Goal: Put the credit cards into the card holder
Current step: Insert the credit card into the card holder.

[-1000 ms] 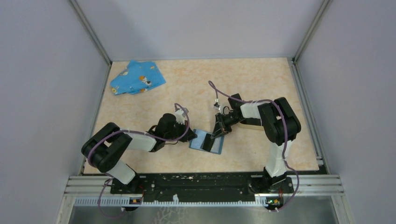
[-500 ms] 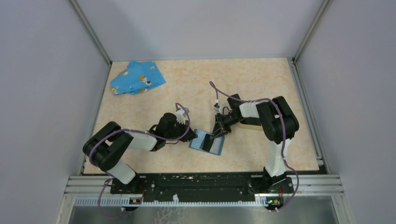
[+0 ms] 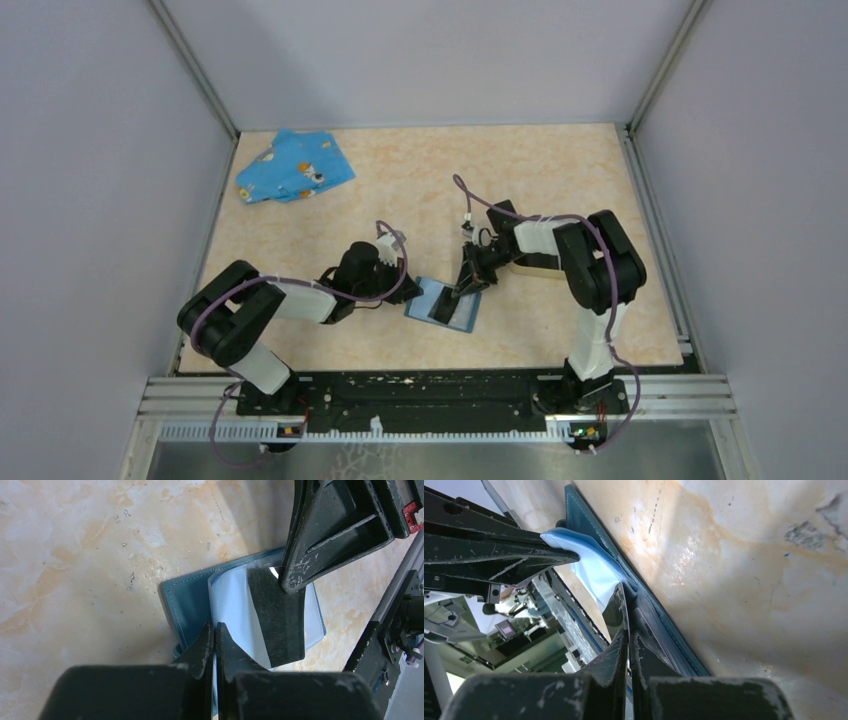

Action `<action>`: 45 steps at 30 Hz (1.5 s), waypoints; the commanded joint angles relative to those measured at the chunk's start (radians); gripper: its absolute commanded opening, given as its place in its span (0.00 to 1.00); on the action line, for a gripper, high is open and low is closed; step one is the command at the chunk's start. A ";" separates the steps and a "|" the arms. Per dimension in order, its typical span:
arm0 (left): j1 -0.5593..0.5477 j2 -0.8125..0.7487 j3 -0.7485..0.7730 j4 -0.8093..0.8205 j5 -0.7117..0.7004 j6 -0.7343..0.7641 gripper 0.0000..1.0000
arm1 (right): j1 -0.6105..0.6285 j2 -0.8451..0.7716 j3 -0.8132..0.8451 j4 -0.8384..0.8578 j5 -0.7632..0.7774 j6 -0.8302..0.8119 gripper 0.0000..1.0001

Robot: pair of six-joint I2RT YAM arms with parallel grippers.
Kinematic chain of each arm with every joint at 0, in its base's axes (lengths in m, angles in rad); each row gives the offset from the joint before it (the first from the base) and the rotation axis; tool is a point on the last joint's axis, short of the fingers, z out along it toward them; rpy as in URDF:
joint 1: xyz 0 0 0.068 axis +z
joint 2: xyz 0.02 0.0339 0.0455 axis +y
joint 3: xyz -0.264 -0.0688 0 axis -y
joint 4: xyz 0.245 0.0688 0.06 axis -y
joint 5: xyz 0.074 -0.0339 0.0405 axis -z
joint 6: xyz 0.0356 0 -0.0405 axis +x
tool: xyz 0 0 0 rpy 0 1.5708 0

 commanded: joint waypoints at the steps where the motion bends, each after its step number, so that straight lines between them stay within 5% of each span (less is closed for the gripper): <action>1: 0.002 0.001 0.028 -0.007 -0.004 0.027 0.00 | 0.013 -0.038 -0.016 0.016 0.095 0.014 0.00; 30: 0.003 0.023 0.038 -0.008 0.020 0.017 0.00 | 0.060 0.044 0.036 0.099 0.019 0.039 0.03; 37: 0.003 -0.064 0.065 -0.130 -0.083 -0.024 0.42 | 0.060 0.078 0.075 0.045 0.004 -0.012 0.15; 42: 0.003 -0.210 0.092 -0.296 -0.162 -0.001 0.51 | 0.060 0.077 0.080 0.034 0.020 -0.027 0.16; 45: -0.003 -0.298 0.093 -0.339 -0.090 -0.002 0.52 | 0.060 0.081 0.084 0.028 0.020 -0.033 0.16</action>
